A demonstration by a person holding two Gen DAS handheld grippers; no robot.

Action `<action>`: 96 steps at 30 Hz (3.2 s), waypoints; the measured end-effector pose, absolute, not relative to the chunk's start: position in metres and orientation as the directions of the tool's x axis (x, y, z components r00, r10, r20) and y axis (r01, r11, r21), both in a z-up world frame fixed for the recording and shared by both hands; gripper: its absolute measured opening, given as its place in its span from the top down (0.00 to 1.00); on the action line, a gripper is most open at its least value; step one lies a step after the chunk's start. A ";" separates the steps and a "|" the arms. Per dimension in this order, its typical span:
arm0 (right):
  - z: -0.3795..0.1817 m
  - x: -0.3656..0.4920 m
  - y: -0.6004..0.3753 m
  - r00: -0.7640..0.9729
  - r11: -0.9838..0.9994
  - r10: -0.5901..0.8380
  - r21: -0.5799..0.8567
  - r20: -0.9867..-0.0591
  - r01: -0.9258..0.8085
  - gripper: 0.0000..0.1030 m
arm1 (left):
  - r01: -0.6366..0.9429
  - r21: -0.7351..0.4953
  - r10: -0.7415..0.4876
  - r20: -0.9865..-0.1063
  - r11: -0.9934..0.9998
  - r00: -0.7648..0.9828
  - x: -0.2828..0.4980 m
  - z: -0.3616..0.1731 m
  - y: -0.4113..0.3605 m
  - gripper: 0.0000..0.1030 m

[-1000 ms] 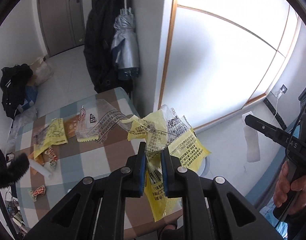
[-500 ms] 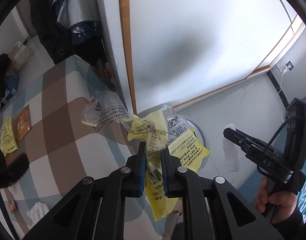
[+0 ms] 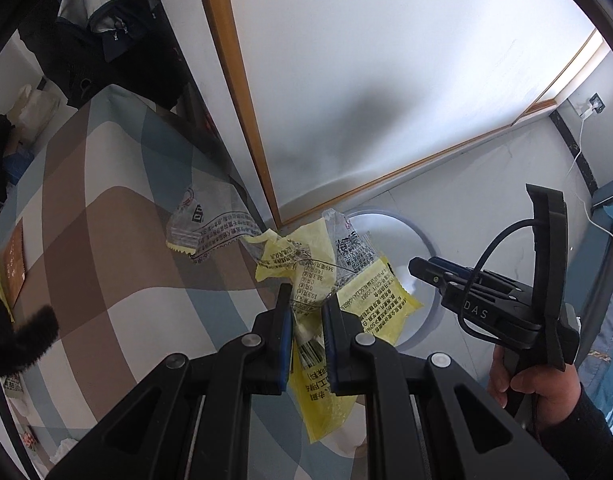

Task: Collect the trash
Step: 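Carry the yellow bag and white tissue with both grippers over the white bin, then open both grippers to drop the bag and tissue into the bin, then move both grippers back over the table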

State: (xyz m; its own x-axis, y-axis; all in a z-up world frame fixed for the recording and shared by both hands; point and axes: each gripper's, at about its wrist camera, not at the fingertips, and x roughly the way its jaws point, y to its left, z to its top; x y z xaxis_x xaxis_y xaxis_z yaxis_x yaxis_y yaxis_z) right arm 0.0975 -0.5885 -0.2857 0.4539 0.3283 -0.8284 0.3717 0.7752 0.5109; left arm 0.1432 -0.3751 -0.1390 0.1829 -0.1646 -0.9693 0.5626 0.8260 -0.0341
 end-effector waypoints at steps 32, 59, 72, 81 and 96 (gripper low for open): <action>-0.230 -0.013 -0.621 0.560 0.645 0.225 0.553 -0.797 0.528 0.36 | 0.603 -0.124 -0.174 -0.984 0.788 0.026 0.153 -0.183 -0.436 0.58; -0.098 -0.019 -0.541 0.674 0.805 0.120 0.469 -0.729 0.364 0.19 | 0.471 -0.029 -0.314 -0.782 0.881 0.538 0.080 -0.029 -0.296 0.22; -0.007 -0.019 -0.430 0.794 0.905 0.116 0.392 -0.597 0.163 0.12 | 0.277 -0.061 -0.250 -0.643 0.959 0.724 0.053 0.029 -0.166 0.07; 0.025 -0.011 -0.333 0.829 0.951 0.190 0.308 -0.526 -0.023 0.05 | 0.144 -0.106 -0.179 -0.577 0.984 0.797 0.045 0.036 -0.084 0.01; 0.017 0.018 -0.223 0.796 0.949 0.299 0.251 -0.526 -0.191 0.05 | 0.075 -0.128 -0.136 -0.581 0.989 0.802 0.055 0.018 -0.007 0.01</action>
